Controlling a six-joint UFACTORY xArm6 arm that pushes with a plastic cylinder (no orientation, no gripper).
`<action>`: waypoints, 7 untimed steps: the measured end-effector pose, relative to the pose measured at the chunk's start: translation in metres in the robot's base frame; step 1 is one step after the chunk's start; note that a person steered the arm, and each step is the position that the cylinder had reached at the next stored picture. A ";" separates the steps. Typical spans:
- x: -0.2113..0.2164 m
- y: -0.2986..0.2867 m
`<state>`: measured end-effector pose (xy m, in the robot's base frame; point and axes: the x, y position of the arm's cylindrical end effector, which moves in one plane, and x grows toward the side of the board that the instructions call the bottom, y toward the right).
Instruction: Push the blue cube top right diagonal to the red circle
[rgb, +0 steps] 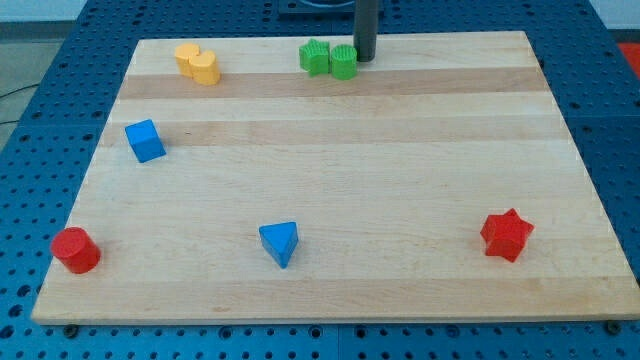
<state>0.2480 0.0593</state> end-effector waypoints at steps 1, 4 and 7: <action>0.087 0.008; 0.111 -0.206; 0.097 -0.316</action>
<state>0.3448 -0.2568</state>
